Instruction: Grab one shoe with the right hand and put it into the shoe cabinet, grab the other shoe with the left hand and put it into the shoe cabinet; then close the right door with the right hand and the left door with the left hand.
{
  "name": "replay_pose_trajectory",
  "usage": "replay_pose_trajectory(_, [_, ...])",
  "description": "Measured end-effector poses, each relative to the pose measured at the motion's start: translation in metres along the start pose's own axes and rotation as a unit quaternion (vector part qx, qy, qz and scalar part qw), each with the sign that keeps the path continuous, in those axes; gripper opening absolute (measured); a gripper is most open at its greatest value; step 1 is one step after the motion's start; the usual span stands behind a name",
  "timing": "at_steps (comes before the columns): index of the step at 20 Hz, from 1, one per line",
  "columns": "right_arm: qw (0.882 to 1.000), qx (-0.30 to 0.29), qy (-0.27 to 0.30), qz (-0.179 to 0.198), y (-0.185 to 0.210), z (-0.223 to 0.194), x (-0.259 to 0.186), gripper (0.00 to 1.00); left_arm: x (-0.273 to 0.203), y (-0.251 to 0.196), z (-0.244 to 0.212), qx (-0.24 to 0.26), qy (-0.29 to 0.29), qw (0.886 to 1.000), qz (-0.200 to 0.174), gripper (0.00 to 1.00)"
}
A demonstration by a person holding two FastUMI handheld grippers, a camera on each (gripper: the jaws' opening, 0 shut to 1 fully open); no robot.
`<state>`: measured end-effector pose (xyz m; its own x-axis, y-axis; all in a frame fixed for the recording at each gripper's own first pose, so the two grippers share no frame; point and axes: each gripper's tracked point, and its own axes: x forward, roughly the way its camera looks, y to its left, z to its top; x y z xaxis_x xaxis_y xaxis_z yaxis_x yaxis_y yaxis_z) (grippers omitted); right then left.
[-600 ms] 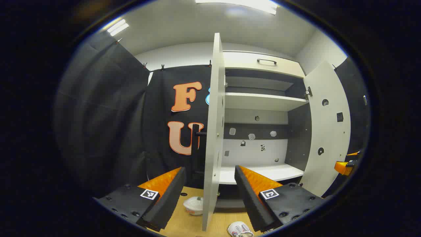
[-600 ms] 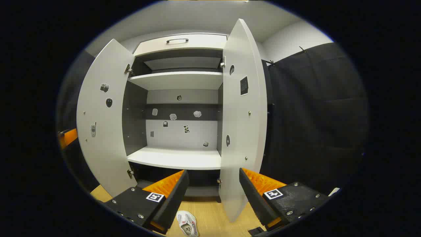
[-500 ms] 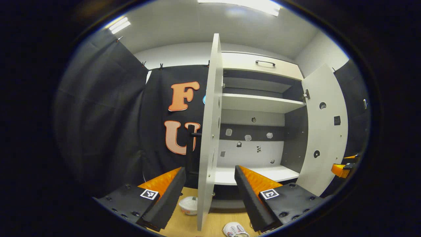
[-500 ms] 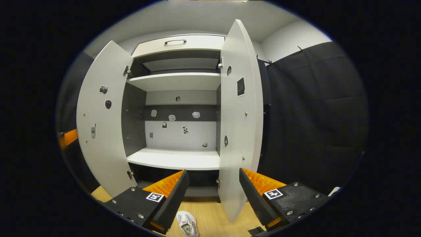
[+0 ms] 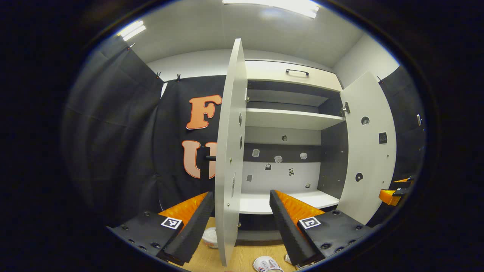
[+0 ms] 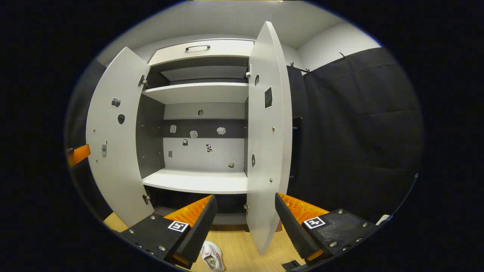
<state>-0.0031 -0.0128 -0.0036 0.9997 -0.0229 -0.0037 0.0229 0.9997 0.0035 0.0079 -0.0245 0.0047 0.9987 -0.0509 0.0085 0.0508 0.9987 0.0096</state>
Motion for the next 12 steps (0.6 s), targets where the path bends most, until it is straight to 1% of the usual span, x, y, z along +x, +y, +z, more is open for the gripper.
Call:
replay_pose_trajectory(1, [1.0, -0.001, 0.0, 0.001, 0.001, 0.0, 0.002, 0.94, 0.0, -0.001, 0.0, 0.001, 0.0, 1.0, -0.001, 0.94])
replay_pose_trajectory(2, [1.0, -0.003, 0.0, 0.002, 0.003, 0.0, 0.002, 0.94, 0.0, 0.0, 0.0, 0.002, 0.0, 1.0, -0.002, 0.94])
replay_pose_trajectory(3, [1.0, -0.006, -0.001, 0.003, 0.004, 0.0, 0.003, 0.94, 0.0, 0.0, 0.001, 0.004, -0.001, 1.0, -0.002, 0.97])
replay_pose_trajectory(4, [1.0, -0.009, -0.002, 0.004, 0.006, 0.0, 0.004, 0.94, 0.002, 0.001, 0.003, 0.005, -0.004, 1.0, -0.001, 0.97])
replay_pose_trajectory(5, [1.0, -0.01, -0.002, 0.005, 0.007, -0.001, 0.005, 0.94, 0.002, 0.002, 0.005, 0.005, -0.006, 1.0, 0.0, 0.94])
replay_pose_trajectory(7, [1.0, -0.003, -0.001, 0.006, 0.009, -0.002, 0.008, 0.95, 0.002, 0.002, 0.007, 0.004, -0.009, 1.0, 0.0, 0.94])
replay_pose_trajectory(8, [1.0, 0.001, 0.0, 0.007, 0.01, -0.004, 0.008, 0.95, 0.003, 0.001, 0.009, 0.004, -0.011, 1.0, -0.001, 0.96])
replay_pose_trajectory(11, [1.0, 0.001, 0.009, 0.014, 0.015, -0.015, 0.011, 0.94, 0.004, 0.0, 0.011, 0.006, -0.012, 1.0, -0.002, 0.96])
replay_pose_trajectory(12, [1.0, -0.004, 0.013, 0.016, 0.016, -0.022, 0.012, 0.94, 0.005, 0.0, 0.011, 0.007, -0.012, 1.0, -0.002, 0.94])
